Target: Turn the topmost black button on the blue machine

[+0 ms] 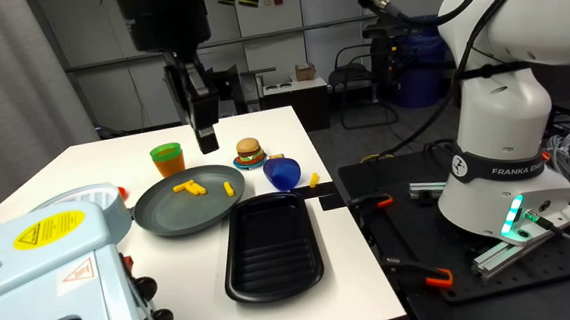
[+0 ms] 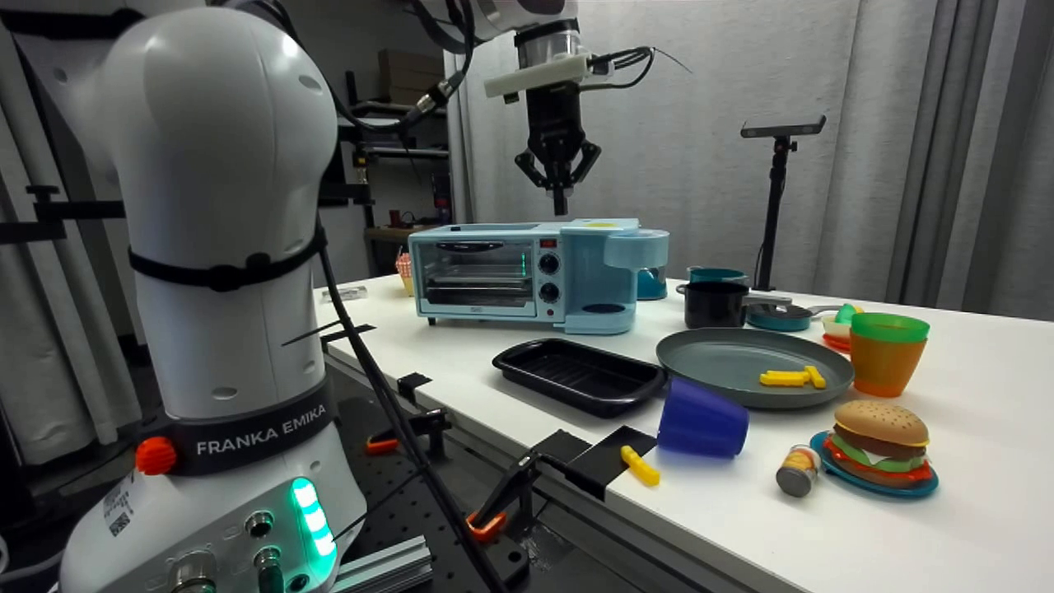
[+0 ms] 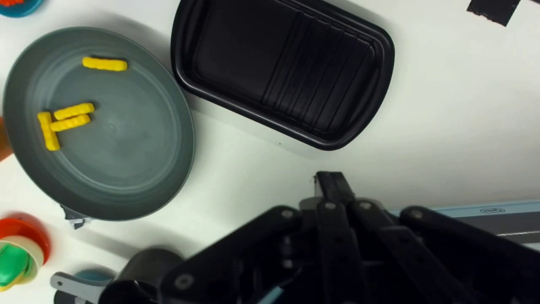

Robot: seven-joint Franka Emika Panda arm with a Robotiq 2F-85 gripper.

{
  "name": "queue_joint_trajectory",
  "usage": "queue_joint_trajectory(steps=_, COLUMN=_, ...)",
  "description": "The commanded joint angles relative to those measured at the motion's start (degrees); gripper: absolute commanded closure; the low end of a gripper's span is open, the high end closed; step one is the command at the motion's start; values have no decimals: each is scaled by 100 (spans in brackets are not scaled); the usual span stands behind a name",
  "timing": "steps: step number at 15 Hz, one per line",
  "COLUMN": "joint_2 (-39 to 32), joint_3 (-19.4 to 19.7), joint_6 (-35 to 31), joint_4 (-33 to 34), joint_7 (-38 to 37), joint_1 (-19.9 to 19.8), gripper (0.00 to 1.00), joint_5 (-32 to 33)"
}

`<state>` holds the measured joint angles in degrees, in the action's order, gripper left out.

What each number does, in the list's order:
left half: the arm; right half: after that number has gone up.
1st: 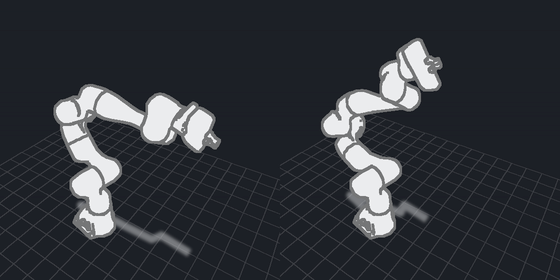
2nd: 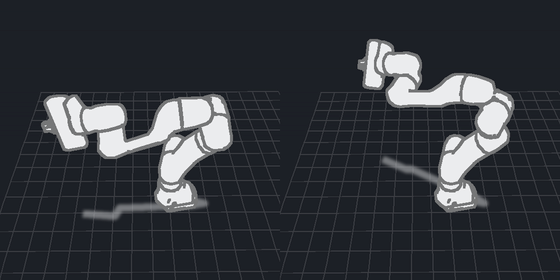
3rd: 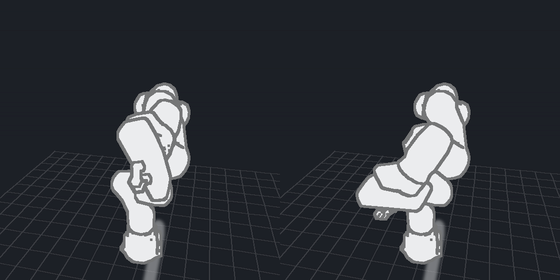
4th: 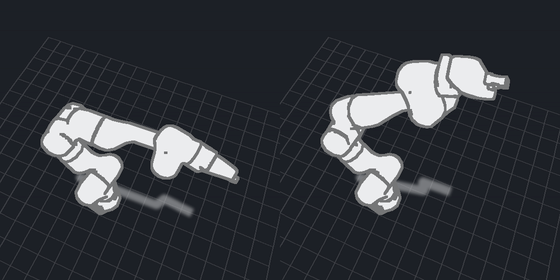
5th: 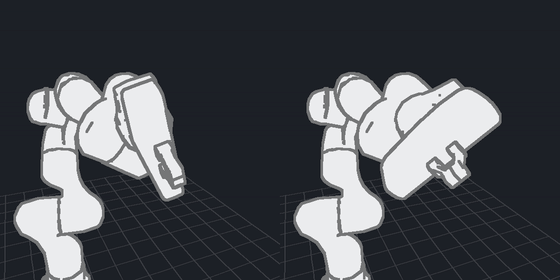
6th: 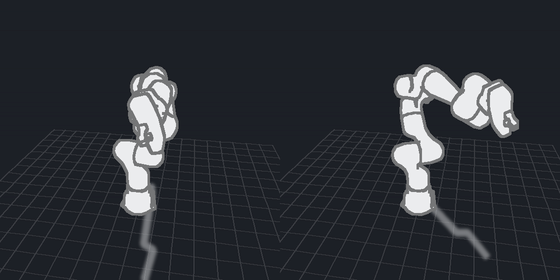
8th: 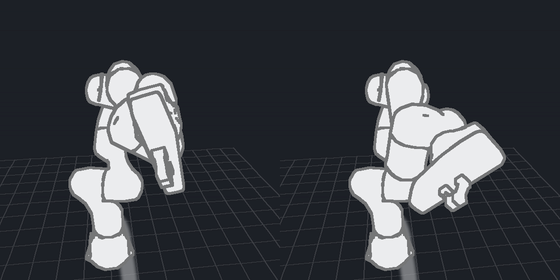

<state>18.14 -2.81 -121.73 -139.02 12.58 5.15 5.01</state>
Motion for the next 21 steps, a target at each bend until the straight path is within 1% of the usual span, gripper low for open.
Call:
queue_joint_trajectory(steps=1, joint_2=768, joint_3=108, joint_6=130, joint_4=-516, joint_7=-255, joint_1=-119, gripper=100, joint_5=-24)
queue_joint_trajectory(steps=2, joint_2=902, joint_3=135, joint_6=154, joint_4=-607, joint_7=-303, joint_1=-146, gripper=74, joint_5=-17)
queue_joint_trajectory(steps=3, joint_2=1032, joint_3=161, joint_6=180, joint_4=-694, joint_7=-348, joint_1=-172, gripper=73, joint_5=-14)
queue_joint_trajectory(steps=6, joint_2=1383, joint_3=213, joint_6=247, joint_4=-941, joint_7=-450, joint_1=-244, gripper=52, joint_5=1)
queue_joint_trajectory(steps=7, joint_2=1493, joint_3=231, joint_6=251, joint_4=-1024, joint_7=-470, joint_1=-261, gripper=43, joint_5=2)
queue_joint_trajectory(steps=11, joint_2=1868, joint_3=274, joint_6=207, joint_4=-1291, joint_7=-608, joint_1=-357, gripper=15, joint_5=24)
queue_joint_trajectory(steps=12, joint_2=1950, joint_3=292, joint_6=196, joint_4=-1340, joint_7=-637, joint_1=-381, gripper=6, joint_5=14)
queue_joint_trajectory(steps=13, joint_2=2044, joint_3=301, joint_6=189, joint_4=-1388, joint_7=-677, joint_1=-409, gripper=1, joint_5=8)
queue_joint_trajectory(steps=14, joint_2=2115, joint_3=305, joint_6=192, joint_4=-1420, joint_7=-711, joint_1=-433, gripper=0, joint_5=7)
queue_joint_trajectory(steps=15, joint_2=2259, joint_3=257, joint_6=275, joint_4=-1459, joint_7=-816, joint_1=-430, gripper=0, joint_5=-25)
queue_joint_trajectory(steps=20, joint_2=2483, joint_3=263, joint_6=270, joint_4=-1552, joint_7=-970, joint_1=-500, gripper=0, joint_5=10)
queue_joint_trajectory(steps=21, joint_2=2094, joint_3=275, joint_6=171, joint_4=-1361, joint_7=-854, joint_1=-433, gripper=0, joint_5=1)
